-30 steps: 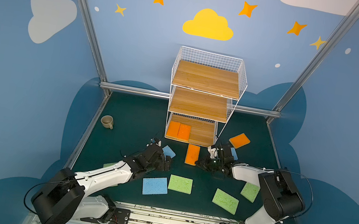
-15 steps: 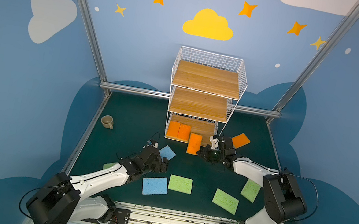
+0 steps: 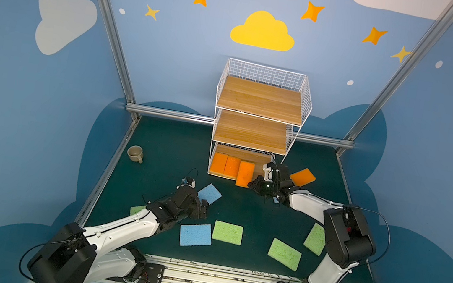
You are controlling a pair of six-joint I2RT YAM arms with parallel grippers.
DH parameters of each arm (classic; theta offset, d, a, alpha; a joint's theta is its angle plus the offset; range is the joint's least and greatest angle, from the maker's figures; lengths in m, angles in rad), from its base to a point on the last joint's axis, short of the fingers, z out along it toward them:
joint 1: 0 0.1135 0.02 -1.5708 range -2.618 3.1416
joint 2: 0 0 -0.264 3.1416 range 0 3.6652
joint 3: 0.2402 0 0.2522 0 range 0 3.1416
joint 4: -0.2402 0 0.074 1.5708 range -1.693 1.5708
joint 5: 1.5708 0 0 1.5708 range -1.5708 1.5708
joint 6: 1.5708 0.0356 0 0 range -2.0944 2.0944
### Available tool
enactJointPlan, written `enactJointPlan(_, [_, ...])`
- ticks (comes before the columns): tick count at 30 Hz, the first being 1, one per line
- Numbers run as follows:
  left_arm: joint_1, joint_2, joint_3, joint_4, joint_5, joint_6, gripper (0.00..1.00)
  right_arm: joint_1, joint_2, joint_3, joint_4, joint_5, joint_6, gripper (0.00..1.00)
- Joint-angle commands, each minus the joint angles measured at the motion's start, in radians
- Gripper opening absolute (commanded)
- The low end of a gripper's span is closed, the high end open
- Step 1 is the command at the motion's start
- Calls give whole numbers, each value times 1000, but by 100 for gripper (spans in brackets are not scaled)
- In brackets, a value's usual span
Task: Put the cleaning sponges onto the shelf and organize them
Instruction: 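Lift the sponge onto the bottom shelf board beside the others and open the right gripper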
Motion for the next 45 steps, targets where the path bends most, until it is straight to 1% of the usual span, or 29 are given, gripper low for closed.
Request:
enactJointPlan(1, [8, 3, -8, -13, -13, 23, 99, -6, 25, 38, -14, 20, -19, 0])
enactJointPlan(8, [18, 16, -11, -4, -11, 28, 99, -13, 36, 55, -27, 34, -22, 0])
enactJointPlan(15, [27, 36, -13, 15, -3, 32, 99, -13, 29, 67, -62, 77, -14, 0])
enactJointPlan(26, [36, 40, -15, 15, 1, 36, 99, -23, 100, 154, -104, 63, -20, 0])
enactJointPlan(35, [48, 35, -22, 16, 4, 44, 99, -33, 125, 204, -139, 77, -32, 0])
enactJointPlan(45, [60, 35, -18, 13, 11, 54, 100, -41, 170, 249, -160, 50, -33, 2])
